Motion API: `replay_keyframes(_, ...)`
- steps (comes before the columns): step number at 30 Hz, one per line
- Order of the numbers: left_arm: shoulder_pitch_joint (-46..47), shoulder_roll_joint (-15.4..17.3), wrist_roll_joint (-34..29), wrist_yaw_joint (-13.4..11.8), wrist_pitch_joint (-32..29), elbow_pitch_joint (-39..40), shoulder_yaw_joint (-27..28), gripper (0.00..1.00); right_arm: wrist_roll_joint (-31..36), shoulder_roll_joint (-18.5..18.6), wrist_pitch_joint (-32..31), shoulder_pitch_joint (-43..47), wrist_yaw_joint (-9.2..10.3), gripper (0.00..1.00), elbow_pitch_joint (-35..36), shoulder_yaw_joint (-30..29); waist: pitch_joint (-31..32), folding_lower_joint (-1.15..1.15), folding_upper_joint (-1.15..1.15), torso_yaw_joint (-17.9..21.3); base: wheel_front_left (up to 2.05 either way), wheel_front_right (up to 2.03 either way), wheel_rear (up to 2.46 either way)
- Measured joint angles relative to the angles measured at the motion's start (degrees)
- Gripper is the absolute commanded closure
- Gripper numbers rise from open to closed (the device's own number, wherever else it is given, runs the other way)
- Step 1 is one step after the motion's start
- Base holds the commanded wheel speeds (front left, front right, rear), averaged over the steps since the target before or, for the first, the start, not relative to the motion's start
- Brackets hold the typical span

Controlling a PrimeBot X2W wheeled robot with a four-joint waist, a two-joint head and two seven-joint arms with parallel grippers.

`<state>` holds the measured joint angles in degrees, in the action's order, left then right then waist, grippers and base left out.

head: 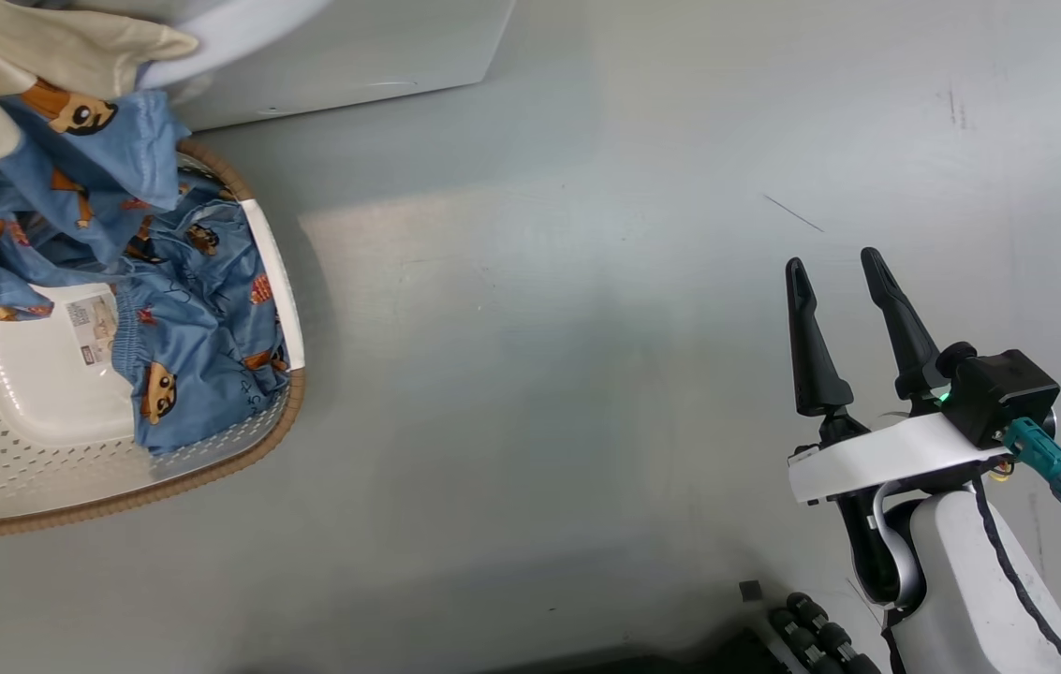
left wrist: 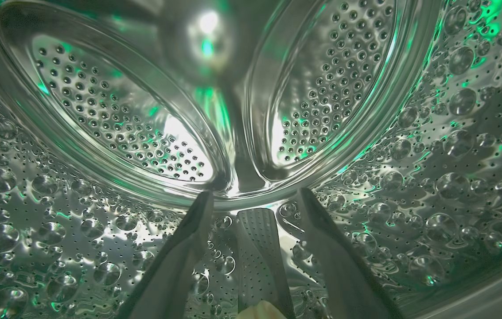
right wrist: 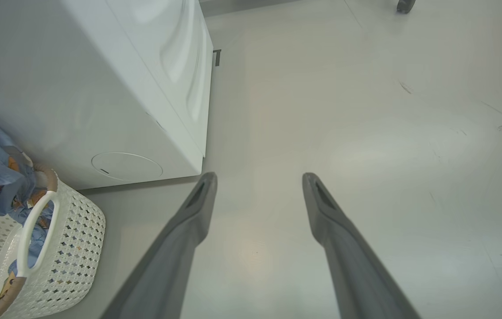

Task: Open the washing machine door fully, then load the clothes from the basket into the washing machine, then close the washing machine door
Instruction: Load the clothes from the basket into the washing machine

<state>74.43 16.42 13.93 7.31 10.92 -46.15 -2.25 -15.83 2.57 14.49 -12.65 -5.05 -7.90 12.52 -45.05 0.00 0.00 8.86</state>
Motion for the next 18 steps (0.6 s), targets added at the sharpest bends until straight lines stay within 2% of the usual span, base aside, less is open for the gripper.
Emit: replay_keyframes(18,-4.77,-2.70,2.01,0.00,2.85,-2.58,-3.13,0.00,1.65,0.22,0.00,-0.92,-0.19,0.00,-1.27,-1.10,4.90,0.00,0.00,-3.64,0.00,0.00,0.00)
